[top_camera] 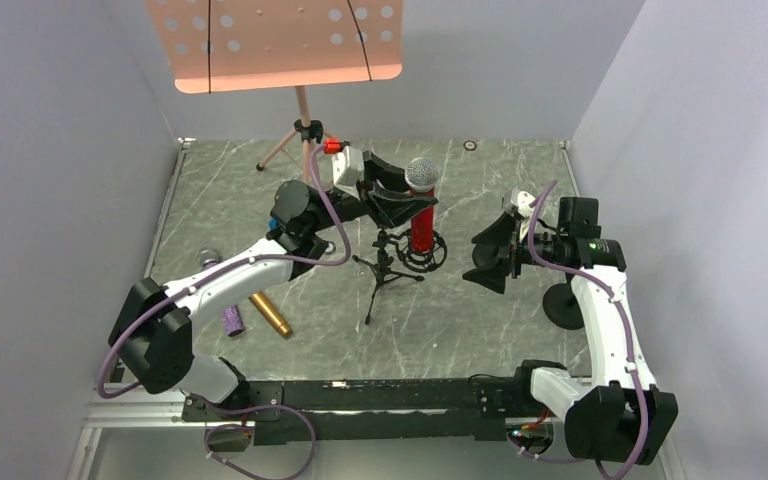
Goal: Attach the microphones to the stand
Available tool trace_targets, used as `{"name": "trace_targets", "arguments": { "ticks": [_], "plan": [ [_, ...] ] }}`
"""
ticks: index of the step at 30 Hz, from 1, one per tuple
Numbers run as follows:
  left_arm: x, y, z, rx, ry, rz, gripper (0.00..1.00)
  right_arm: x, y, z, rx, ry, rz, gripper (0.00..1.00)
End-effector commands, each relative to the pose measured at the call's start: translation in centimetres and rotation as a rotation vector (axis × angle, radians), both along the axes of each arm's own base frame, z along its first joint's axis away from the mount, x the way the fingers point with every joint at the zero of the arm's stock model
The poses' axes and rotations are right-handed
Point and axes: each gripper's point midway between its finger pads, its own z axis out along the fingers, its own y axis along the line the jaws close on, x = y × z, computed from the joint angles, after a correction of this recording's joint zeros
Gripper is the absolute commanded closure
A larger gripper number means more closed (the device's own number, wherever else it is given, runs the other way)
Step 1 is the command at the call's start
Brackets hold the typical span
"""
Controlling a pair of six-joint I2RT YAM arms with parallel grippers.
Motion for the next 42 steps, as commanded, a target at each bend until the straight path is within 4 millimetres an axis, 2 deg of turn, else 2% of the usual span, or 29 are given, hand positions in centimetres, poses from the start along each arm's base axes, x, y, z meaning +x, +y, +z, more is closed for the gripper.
{"name": "trace_targets", "arguments": {
  "ticks": [1,8,14,24,31,37,42],
  "plan": [
    [-1.0,-0.4,-2.4,0.124,-0.02,-0.047,1.0,0.2,0.1,0.7,0.008,-0.057,0.012,0.0],
    [-1.2,-1.2,-3.4,0.242,0.0,-0.126,1.0,0.3,0.0,0.6,0.006,-0.054,0.01,0.0],
    [-0.4,-1.5,-5.6,0.26,0.106,-0.16,1.0,0.3,0.0,0.5,0.003,-0.053,0.007,0.0],
    [0.2,-1.2,-8.0,0.362,0.221,-0.191,1.0,0.4,0.0,0.3,0.005,-0.044,0.008,0.0],
    [-0.1,-0.7,-10.2,0.423,0.206,-0.18,1.0,0.5,0.0,0.2,0.006,-0.04,0.01,0.0],
    [-0.4,-0.3,-10.8,0.335,0.132,-0.131,1.0,0.5,0.0,0.2,0.003,-0.039,0.007,0.0],
    [-0.3,-0.8,-13.1,0.396,0.077,-0.075,1.0,0.6,0.0,0.1,0.001,-0.036,0.005,0.0]
  ]
}}
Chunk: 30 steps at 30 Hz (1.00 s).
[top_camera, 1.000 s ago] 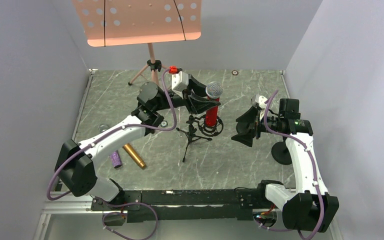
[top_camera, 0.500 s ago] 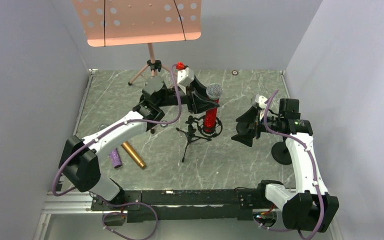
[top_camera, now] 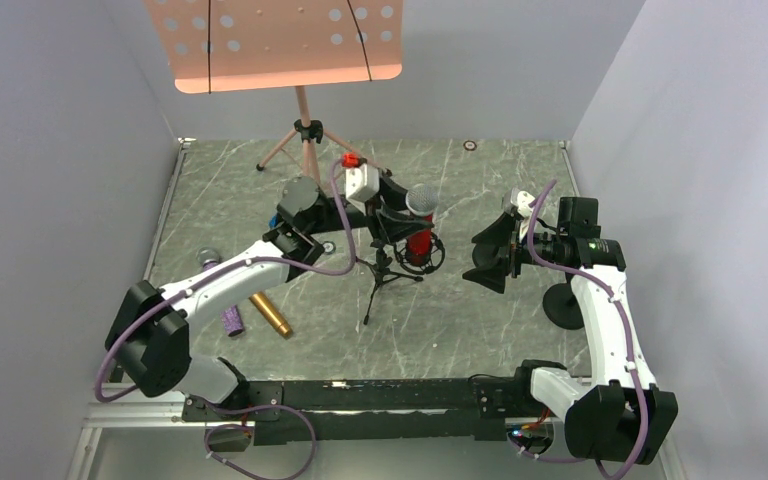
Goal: Attach the microphones to the stand
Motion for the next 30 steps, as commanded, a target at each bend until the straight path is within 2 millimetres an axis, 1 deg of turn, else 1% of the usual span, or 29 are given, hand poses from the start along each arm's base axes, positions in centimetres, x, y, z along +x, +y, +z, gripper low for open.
{"name": "trace_targets", "arguments": {
  "ticks": [1,6,11,19,22,25,26,30],
  "plan": [
    [0.6,-0.8,-8.7,0.216,0.102,0.018,1.0,0.4,0.0,0.2,0.005,-0.035,0.009,0.0],
    [0.9,-1.1,-10.5,0.298,0.17,0.01,1.0,0.4,0.0,0.2,0.005,-0.035,0.008,0.0],
    [0.4,-0.8,-11.5,0.276,0.167,0.009,1.0,0.4,0.0,0.2,0.003,-0.035,0.008,0.0],
    [0.4,0.1,-14.1,0.277,0.176,0.062,1.0,0.4,0.0,0.1,0.003,-0.032,0.008,0.0],
    [0.4,0.4,-14.2,0.258,0.172,0.085,1.0,0.4,0.0,0.1,0.004,-0.033,0.007,0.0],
    [0.6,0.5,-13.3,0.232,0.166,0.105,1.0,0.5,0.0,0.0,0.005,-0.028,0.009,0.0],
    [0.8,0.5,-12.9,0.226,0.173,0.115,0.96,0.5,0.0,0.0,0.006,-0.028,0.01,0.0],
    [2.0,0.6,-11.0,0.2,0.211,0.184,0.68,0.5,0.0,-0.1,0.001,-0.026,0.007,0.0]
  ]
}}
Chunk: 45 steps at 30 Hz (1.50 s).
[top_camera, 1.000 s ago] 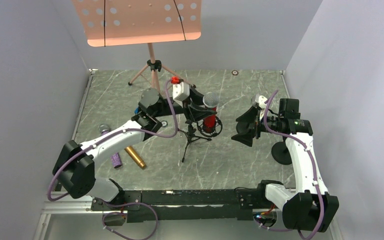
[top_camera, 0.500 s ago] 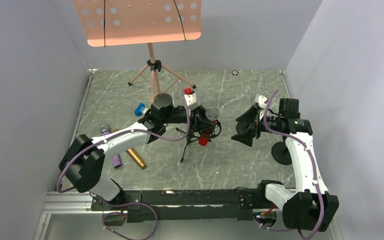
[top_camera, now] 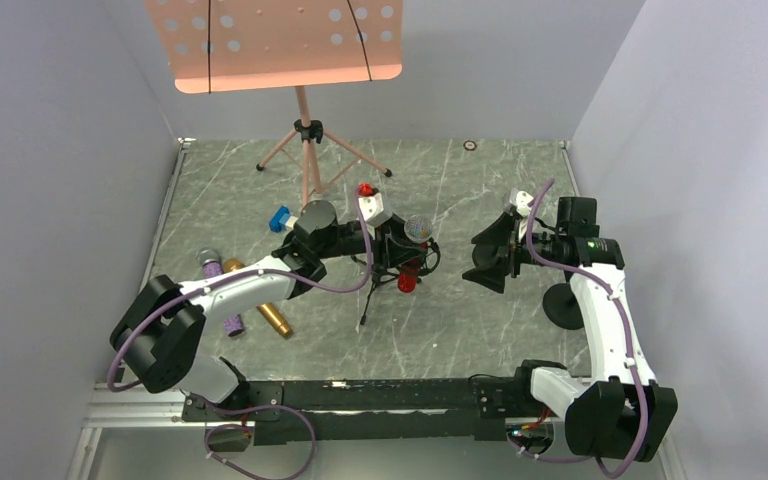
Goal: Attach the microphones to the stand
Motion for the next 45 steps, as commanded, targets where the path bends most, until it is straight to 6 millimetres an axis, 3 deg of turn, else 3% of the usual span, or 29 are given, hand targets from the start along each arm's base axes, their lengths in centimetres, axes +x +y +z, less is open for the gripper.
{"name": "trace_targets", "arguments": {
  "ticks": [1,6,8,14,19,24,29,34,39,45],
  "plan": [
    [1.5,0.9,0.1,0.02,0.102,0.113,0.6,0.4,0.0,0.2,0.0,-0.037,0.006,0.0],
    [1.4,1.8,3.4,-0.06,0.072,0.156,0.3,0.4,0.1,0.1,0.002,-0.033,0.011,0.0],
    [1.1,2.2,4.3,-0.078,0.052,0.162,0.23,0.5,0.1,0.0,0.0,-0.031,0.013,0.0],
    [-0.1,3.4,6.5,-0.103,-0.031,0.154,0.18,0.5,0.2,-0.2,-0.005,-0.03,0.017,0.0],
    [-0.1,6.2,7.1,-0.12,-0.093,0.285,0.18,0.4,0.2,-0.3,-0.006,-0.031,0.021,0.0],
    [-0.2,9.7,5.4,-0.128,-0.077,0.433,0.06,0.3,0.5,-0.4,-0.002,-0.033,0.032,0.0],
    [-0.7,11.7,0.8,-0.123,0.004,0.508,0.01,0.2,0.7,-0.6,-0.004,-0.028,0.042,0.0],
    [-1.2,12.0,-2.7,-0.141,0.021,0.5,0.01,0.3,0.8,-0.8,-0.009,-0.022,0.046,0.0],
    [-0.6,12.5,-4.4,-0.203,-0.025,0.537,0.01,0.4,0.7,-1.0,-0.013,-0.022,0.042,0.0],
    [0.6,11.2,-5.7,-0.206,0.024,0.499,0.01,0.4,0.7,-1.1,-0.018,-0.023,0.038,0.0]
  ]
}}
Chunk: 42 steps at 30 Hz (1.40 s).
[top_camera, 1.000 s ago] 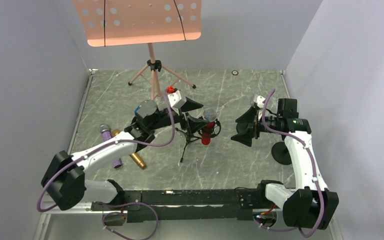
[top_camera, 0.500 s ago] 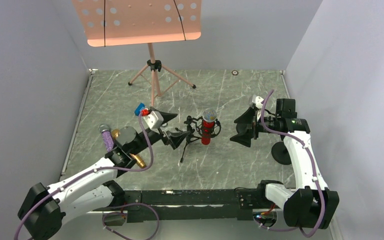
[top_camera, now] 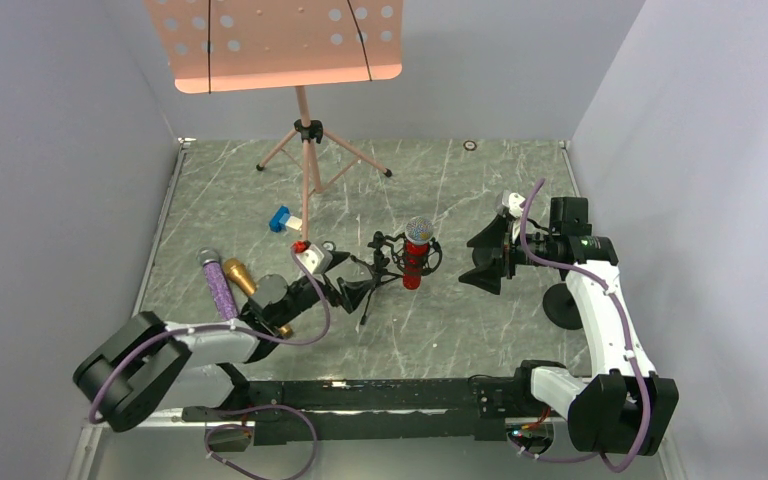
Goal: Attach the microphones to the stand
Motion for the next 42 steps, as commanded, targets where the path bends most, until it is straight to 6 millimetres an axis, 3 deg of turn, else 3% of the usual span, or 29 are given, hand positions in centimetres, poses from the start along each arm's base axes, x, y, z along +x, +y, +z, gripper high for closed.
{"name": "trace_targets", "arguments": {
  "ticks": [1,10,19,28,35,41,42],
  "plan": [
    [0.9,-0.7,4.7,-0.162,-0.112,-0.021,0.01,0.4,0.1,0.2,-0.002,-0.051,0.012,0.0],
    [2.3,-1.3,4.4,-0.231,-0.109,-0.048,0.04,0.4,0.1,0.3,-0.003,-0.056,0.012,0.0],
    [3.2,-3.2,4.2,-0.232,-0.112,-0.109,0.09,0.4,0.1,0.2,-0.003,-0.054,0.014,0.0],
    [3.8,-4.4,5.3,-0.206,-0.147,-0.152,0.18,0.4,0.2,0.1,-0.008,-0.052,0.015,0.0],
    [4.1,-5.5,5.2,-0.194,-0.132,-0.198,0.48,0.4,0.2,0.1,-0.012,-0.054,0.014,0.0],
    [3.9,-6.0,5.1,-0.166,-0.144,-0.233,0.99,0.4,0.2,0.1,-0.013,-0.056,0.015,0.0],
    [3.9,-5.9,5.3,-0.159,-0.154,-0.232,1.0,0.4,0.2,0.1,-0.013,-0.056,0.015,0.0]
  ]
}}
